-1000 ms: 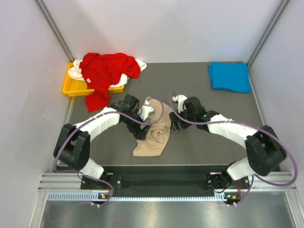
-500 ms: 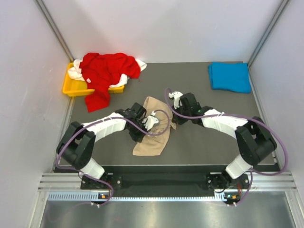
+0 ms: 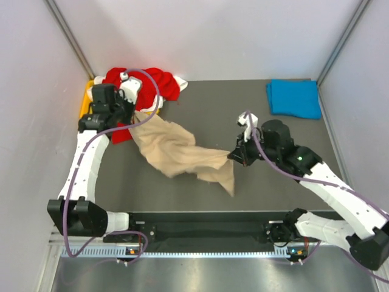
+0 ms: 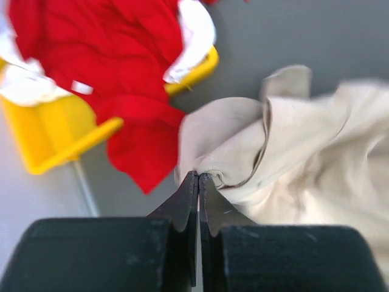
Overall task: Fold and stack the t-shirts
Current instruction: Flatten the tshirt out
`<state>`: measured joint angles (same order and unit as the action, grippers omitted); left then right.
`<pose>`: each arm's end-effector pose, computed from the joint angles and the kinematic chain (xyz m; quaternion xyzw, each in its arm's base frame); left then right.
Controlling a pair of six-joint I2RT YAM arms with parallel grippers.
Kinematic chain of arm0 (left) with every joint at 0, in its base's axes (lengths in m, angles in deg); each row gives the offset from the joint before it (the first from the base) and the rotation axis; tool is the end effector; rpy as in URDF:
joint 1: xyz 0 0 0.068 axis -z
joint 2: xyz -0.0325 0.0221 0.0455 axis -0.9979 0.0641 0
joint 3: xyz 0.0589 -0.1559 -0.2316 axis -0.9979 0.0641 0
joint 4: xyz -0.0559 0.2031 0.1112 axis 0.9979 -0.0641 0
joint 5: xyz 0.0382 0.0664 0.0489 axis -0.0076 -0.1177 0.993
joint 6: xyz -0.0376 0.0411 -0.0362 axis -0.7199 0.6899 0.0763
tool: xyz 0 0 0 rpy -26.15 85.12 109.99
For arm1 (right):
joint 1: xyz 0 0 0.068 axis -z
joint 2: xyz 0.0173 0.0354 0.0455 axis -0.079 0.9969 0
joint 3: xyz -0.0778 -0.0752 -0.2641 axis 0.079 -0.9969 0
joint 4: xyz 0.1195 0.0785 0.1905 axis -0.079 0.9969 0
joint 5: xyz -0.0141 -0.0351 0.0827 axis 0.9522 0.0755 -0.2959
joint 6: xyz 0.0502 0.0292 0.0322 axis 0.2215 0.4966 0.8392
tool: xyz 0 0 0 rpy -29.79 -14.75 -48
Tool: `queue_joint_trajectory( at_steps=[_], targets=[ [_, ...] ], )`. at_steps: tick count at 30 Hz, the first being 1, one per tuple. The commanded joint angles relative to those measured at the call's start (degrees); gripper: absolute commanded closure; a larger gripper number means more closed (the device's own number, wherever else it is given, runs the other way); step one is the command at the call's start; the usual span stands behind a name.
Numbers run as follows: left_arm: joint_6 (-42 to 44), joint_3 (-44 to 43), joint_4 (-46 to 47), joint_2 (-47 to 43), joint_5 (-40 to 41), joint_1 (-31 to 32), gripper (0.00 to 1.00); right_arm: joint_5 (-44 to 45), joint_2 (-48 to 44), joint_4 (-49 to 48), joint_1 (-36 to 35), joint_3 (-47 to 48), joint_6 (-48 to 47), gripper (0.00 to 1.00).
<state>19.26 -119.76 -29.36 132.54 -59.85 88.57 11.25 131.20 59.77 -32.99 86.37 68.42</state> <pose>0.2727 -0.0200 0.3735 0.2276 0.8562 0.0021 0.4639 0.1532 0.1374 0.3316 -0.2940 0.8156 0.3054 0.3938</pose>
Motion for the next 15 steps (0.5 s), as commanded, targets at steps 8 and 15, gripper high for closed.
queue_joint_trajectory(
  at_steps=[8, 15],
  targets=[
    [-2.3, -8.9, 7.1, 5.5, -4.0, -1.8, 1.0, -9.7, 8.4, -7.5, 19.7, 4.0, 6.8, 1.0],
    [-7.2, -27.6, 12.3, 30.4, 0.1, 2.6, 1.0, -8.0, 37.2, -17.8, 28.1, 16.5, 9.3, 1.0]
  ],
)
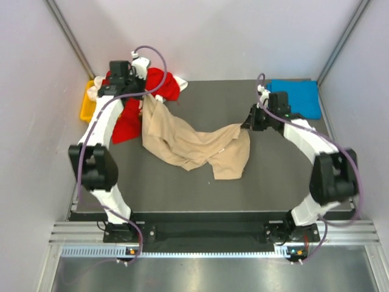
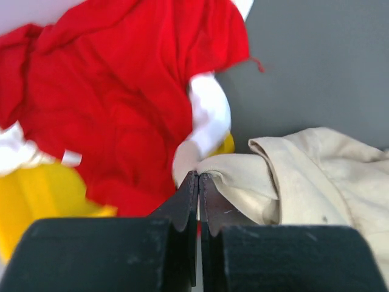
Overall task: Fold and stack the t-shirts
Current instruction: Flatten the tshirt out
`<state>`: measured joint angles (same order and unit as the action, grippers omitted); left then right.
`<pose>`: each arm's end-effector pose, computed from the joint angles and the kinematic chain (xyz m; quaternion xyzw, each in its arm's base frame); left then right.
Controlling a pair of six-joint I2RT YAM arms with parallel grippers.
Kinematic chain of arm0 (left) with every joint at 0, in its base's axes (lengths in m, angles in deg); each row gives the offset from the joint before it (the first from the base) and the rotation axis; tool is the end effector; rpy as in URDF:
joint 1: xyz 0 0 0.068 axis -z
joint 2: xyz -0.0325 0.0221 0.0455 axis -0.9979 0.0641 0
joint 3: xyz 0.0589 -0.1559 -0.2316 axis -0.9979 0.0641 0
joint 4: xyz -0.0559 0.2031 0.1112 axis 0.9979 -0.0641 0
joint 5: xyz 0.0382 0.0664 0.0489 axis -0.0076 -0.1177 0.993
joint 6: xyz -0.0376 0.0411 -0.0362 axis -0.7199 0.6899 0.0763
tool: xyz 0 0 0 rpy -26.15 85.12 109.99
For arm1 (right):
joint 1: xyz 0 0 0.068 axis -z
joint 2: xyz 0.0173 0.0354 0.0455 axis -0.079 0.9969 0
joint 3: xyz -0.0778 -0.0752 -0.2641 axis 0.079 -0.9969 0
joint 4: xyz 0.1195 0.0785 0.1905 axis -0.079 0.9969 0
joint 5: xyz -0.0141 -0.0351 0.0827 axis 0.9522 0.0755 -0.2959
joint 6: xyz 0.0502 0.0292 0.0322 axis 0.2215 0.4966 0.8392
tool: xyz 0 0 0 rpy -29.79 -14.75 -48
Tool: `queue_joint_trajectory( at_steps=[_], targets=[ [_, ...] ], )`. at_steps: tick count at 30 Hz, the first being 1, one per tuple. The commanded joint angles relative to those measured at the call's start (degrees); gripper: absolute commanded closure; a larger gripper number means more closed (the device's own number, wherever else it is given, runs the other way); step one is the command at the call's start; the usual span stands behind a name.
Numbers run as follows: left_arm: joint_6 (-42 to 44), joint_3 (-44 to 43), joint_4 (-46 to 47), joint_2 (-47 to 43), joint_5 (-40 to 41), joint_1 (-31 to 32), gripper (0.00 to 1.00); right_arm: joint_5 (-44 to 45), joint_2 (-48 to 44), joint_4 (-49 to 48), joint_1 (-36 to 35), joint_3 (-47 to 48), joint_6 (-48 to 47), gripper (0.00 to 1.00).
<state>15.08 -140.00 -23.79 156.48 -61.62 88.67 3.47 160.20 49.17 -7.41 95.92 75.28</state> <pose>0.3931 -0.0270 0.3673 0.2039 0.8535 -0.0261 0.4789 0.3158 0.0896 0.2808 -0.0715 0.8888 0.2847 0.3518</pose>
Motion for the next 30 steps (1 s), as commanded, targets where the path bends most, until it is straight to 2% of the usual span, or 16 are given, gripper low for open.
queue_joint_trajectory(
  at_steps=[1, 4, 5, 7, 8, 9, 10, 12, 14, 15, 18, 22, 25, 28, 29, 30],
  targets=[
    [-3.1, -10.0, 7.0, 11.9, 3.5, 3.2, 1.0, 1.1, 11.2, -7.2, 3.4, 9.1, 3.5, 1.0],
    [-3.3, -21.1, 6.7, 22.7, 9.4, 5.7, 0.96, 5.5, 20.3, -8.1, 6.7, 15.5, 5.7, 1.0],
    [-2.7, -26.4, 6.1, 25.0, 10.7, 6.4, 0.83, 6.9, 23.2, -8.0, 7.2, 17.6, 6.1, 0.97],
    [-2.6, -31.0, 1.9, 30.0, 11.4, 7.8, 0.59, 8.4, 25.4, -6.0, 8.1, 19.2, 5.4, 0.79],
    [-2.7, -33.3, 0.4, 30.5, 11.0, 8.0, 0.52, 11.1, 25.5, -4.8, 8.0, 19.9, 4.7, 0.69],
    [-3.2, -32.9, -1.6, 29.3, 9.4, 8.3, 0.49, 12.6, 25.0, -3.0, 8.1, 19.5, 2.9, 0.57],
    [-4.3, -31.6, -1.7, 27.6, 7.9, 8.3, 0.46, 13.6, 22.8, -2.7, 8.0, 18.6, 2.1, 0.52],
    [-4.9, -21.2, 0.6, 18.8, 4.6, 8.3, 0.41, 15.3, 19.7, -2.8, 8.0, 13.8, 0.7, 0.4],
    [-3.8, -7.2, 5.4, 11.9, -1.7, 8.8, 0.31, 16.3, 14.5, -2.7, 7.9, 7.9, -0.4, 0.36],
    [-2.7, -3.3, 5.9, 5.8, -3.4, 9.2, 0.27, 16.5, 12.6, -2.8, 7.8, 5.9, -0.9, 0.35],
    [2.6, 9.8, 5.0, -3.1, -4.0, 13.3, 0.28, 16.0, 6.6, -3.2, 6.7, -1.9, -1.0, 0.32],
    [7.6, 24.4, 2.3, -8.8, -1.6, 20.5, 0.38, 12.4, 3.8, -4.0, 3.0, -8.9, 0.2, 0.29],
    [8.0, 31.4, 2.5, -11.5, -1.3, 25.4, 0.37, 12.3, 4.7, -4.9, 0.4, -11.9, 0.7, 0.3],
    [8.0, 35.3, 3.6, -11.9, 1.9, 30.4, 0.36, 12.9, 7.4, -4.9, -1.1, -12.2, 0.9, 0.42],
    [7.9, 35.8, 3.7, -11.7, 3.0, 32.6, 0.35, 11.5, 7.9, -4.9, -1.2, -12.3, 1.0, 0.61],
    [7.7, 36.2, 4.1, -11.7, 4.4, 33.5, 0.35, 10.4, 8.1, -5.7, -1.2, -12.5, 1.3, 0.71]
  ],
)
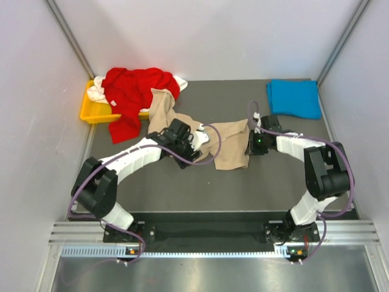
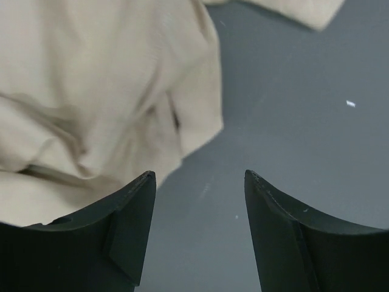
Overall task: Fold and stack the t-shirts
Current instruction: Flatten the tshirt out
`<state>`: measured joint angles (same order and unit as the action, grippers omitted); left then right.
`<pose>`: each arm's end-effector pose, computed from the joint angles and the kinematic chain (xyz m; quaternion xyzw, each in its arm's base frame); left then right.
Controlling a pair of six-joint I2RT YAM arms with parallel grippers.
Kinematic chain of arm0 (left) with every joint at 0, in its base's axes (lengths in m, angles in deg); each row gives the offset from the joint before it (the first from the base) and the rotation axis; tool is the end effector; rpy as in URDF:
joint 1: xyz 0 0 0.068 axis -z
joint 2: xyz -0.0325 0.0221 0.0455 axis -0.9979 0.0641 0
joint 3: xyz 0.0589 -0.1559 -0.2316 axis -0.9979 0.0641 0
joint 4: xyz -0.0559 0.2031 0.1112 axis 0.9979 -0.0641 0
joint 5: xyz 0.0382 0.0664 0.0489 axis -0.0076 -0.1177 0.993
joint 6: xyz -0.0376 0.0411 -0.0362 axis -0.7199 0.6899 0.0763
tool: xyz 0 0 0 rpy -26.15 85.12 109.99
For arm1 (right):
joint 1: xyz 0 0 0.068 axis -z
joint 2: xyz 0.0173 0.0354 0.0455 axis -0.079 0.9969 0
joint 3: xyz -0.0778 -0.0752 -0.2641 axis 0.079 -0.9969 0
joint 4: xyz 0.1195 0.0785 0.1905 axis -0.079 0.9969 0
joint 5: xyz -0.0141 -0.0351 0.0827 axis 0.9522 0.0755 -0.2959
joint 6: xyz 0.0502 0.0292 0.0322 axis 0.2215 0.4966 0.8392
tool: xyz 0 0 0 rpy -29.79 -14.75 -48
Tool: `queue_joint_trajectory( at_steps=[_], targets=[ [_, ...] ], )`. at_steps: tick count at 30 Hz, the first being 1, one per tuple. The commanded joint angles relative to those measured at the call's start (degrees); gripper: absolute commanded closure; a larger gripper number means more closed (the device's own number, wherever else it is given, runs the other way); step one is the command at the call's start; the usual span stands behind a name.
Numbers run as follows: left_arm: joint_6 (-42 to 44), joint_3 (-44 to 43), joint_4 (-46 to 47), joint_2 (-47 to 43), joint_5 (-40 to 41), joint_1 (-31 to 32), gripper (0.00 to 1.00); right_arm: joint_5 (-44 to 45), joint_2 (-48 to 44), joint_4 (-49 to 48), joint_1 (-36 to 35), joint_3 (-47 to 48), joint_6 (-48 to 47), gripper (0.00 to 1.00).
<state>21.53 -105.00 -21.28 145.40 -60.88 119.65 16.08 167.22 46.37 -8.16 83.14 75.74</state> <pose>0.2528 -0.1785 0.2431 0.4848 0.8162 -0.1156 0.2921 0.3025 0.0798 0.1786 -0.0121 0.9552 0.1670 0.2441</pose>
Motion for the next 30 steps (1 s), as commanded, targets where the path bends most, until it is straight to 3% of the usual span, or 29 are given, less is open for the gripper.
queue_joint_trajectory(
  at_steps=[1, 3, 10, 15, 17, 19, 20, 21, 22, 25, 30],
  targets=[
    [1.2, 2.3, 2.1, -0.7, 4.2, 3.3, 0.34, -3.2, 0.9, -3.5, -0.4, 0.0, 1.1, 0.8],
    [0.8, 3.6, 4.4, -1.0, 5.6, 5.2, 0.34, -5.0, -0.4, -3.1, -0.4, -0.2, 1.6, 1.0],
    [-0.3, 9.3, 16.7, 2.4, 12.7, 8.2, 0.34, -0.4, -14.5, 1.3, 2.3, -0.8, 1.1, 1.0],
    [-3.7, 6.1, 20.6, 9.4, 19.3, 8.3, 0.37, -3.6, -19.4, 3.0, 3.3, -1.4, 1.6, 1.0],
    [-3.6, 6.3, 24.2, 11.4, 21.6, 8.3, 0.44, -3.3, -20.1, 4.0, 3.2, -1.1, 1.5, 1.0],
    [-3.5, 5.3, 23.7, 12.7, 21.9, 8.4, 0.59, -2.9, -21.3, 4.8, 3.3, -0.1, 1.2, 1.0],
    [-3.9, 5.0, 21.7, 13.5, 22.2, 8.5, 0.81, -2.9, -21.8, 5.7, 3.4, 0.2, 1.1, 1.0],
    [-4.1, 4.4, 20.4, 13.4, 22.3, 8.5, 0.93, -2.9, -22.9, 6.4, 3.4, 0.7, 1.0, 1.0],
    [-4.4, 4.2, 19.0, 12.2, 22.6, 8.4, 1.0, -2.8, -23.6, 7.0, 3.4, 2.3, 1.0, 1.0],
    [-3.5, 2.7, 11.0, 6.7, 21.6, 8.2, 1.0, -2.9, -27.3, 10.7, 3.4, 7.2, 0.2, 1.0],
    [2.8, -7.7, -6.6, -13.7, 18.7, 6.9, 1.0, -5.9, -35.2, 16.0, 2.9, 15.6, -1.0, 1.0]
  ],
)
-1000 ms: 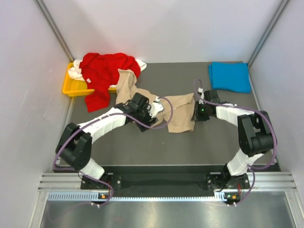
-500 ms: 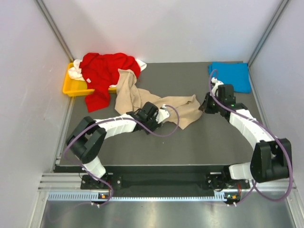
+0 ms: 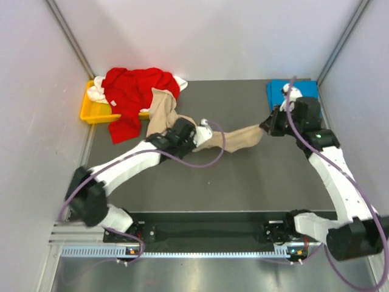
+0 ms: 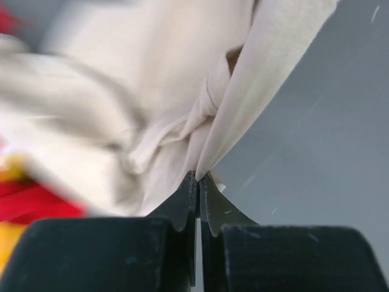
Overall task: Fold and stack the t-shirts
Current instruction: Flatten the tshirt out
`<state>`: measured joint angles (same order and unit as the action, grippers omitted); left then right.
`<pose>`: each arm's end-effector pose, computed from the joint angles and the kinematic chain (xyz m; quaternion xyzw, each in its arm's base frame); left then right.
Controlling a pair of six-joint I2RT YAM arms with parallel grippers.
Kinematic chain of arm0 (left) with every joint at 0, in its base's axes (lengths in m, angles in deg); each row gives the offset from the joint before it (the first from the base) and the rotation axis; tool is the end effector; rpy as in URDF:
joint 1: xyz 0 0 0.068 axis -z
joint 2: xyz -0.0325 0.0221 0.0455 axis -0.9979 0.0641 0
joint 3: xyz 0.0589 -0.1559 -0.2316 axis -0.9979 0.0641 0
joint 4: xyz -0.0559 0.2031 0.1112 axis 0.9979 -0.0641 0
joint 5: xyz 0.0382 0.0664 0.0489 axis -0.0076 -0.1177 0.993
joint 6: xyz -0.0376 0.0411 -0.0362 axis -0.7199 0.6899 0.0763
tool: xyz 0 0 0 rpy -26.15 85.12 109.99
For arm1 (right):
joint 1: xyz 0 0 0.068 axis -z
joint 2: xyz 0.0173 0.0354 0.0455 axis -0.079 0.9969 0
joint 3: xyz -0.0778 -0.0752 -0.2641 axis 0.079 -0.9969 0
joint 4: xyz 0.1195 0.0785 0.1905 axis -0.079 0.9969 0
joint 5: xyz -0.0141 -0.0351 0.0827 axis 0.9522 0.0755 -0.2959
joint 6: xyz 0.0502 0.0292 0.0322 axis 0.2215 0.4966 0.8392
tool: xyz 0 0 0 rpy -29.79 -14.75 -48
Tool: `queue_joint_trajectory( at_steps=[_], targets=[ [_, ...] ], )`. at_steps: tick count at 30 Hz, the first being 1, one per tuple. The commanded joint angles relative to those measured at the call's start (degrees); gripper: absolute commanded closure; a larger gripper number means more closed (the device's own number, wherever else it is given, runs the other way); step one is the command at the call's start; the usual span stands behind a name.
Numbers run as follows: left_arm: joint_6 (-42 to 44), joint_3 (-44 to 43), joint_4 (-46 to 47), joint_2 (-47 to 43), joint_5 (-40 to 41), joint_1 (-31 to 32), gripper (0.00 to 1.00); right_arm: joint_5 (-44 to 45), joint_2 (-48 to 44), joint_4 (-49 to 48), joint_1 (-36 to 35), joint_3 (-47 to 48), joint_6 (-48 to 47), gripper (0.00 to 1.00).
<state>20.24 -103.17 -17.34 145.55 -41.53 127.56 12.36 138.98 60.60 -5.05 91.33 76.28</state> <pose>0.2397 -0.2001 0.2376 0.4855 0.8119 0.0172 0.3237 0.2307 0.0538 0.3311 -0.0197 0.8822 0.2201 0.4159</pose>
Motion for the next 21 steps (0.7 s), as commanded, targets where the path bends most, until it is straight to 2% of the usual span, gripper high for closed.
queue_joint_trajectory(
  at_steps=[1, 2, 3, 4, 6, 9, 11, 13, 16, 17, 18, 19, 20, 21],
  targets=[
    [5.0, -11.7, -16.0, -16.5, -0.3, -1.1, 1.0, -4.7, -7.9, 2.3, -0.5, 9.9, -1.5, 1.0],
    [5.7, -14.3, -19.5, -20.7, 0.0, -1.1, 1.0, -6.1, -8.6, 2.9, -0.8, 11.0, -1.0, 1.0],
    [6.7, -20.1, -23.1, -22.2, 0.0, -1.2, 1.0, -7.3, -9.7, 2.9, -1.7, 12.0, -0.4, 1.0],
    [7.1, -23.3, -30.8, -23.0, -0.3, -1.2, 1.0, -9.5, -10.1, 2.8, -2.4, 13.5, 0.2, 1.0],
    [7.6, -30.5, -36.3, -24.8, -2.3, -1.2, 1.0, -11.3, -11.1, 0.8, -4.3, 14.4, 2.3, 1.0],
    [9.2, -33.3, -40.5, -26.6, -6.8, -1.3, 1.0, -14.4, -10.5, -3.3, -4.6, 14.3, 5.4, 1.0],
    [10.0, -31.4, -37.9, -26.5, -6.8, -1.3, 1.0, -11.7, -8.9, -3.3, -4.5, 14.7, 5.2, 1.0],
    [12.2, -25.8, -34.6, -25.2, -6.4, -1.3, 1.0, -8.7, -6.1, -3.7, -4.0, 14.2, 4.6, 1.0],
    [15.1, -18.5, -23.7, -20.0, -5.3, -4.4, 1.0, -4.2, -1.0, -4.5, -2.2, 13.8, 2.8, 1.0],
    [15.8, -18.0, -21.4, -18.0, -6.2, -6.2, 1.0, -2.1, 0.3, -4.5, -1.8, 14.0, 1.0, 1.0],
    [15.8, -18.9, -17.9, -15.5, -10.8, -8.3, 1.0, -0.4, 3.0, -4.3, -0.5, 14.2, 0.3, 1.0],
    [15.4, -20.3, -16.4, -9.6, -12.9, -12.7, 0.98, 2.1, 4.4, -4.4, 0.2, 14.5, -0.4, 1.0],
    [14.4, -22.0, -15.0, -6.3, -14.4, -14.5, 0.96, 3.4, 5.9, -4.4, 0.8, 14.8, -1.8, 1.0],
    [12.0, -25.7, -13.1, -3.0, -13.4, -15.8, 0.89, 4.5, 8.9, -4.5, 1.5, 15.2, -2.3, 1.0]
  ],
)
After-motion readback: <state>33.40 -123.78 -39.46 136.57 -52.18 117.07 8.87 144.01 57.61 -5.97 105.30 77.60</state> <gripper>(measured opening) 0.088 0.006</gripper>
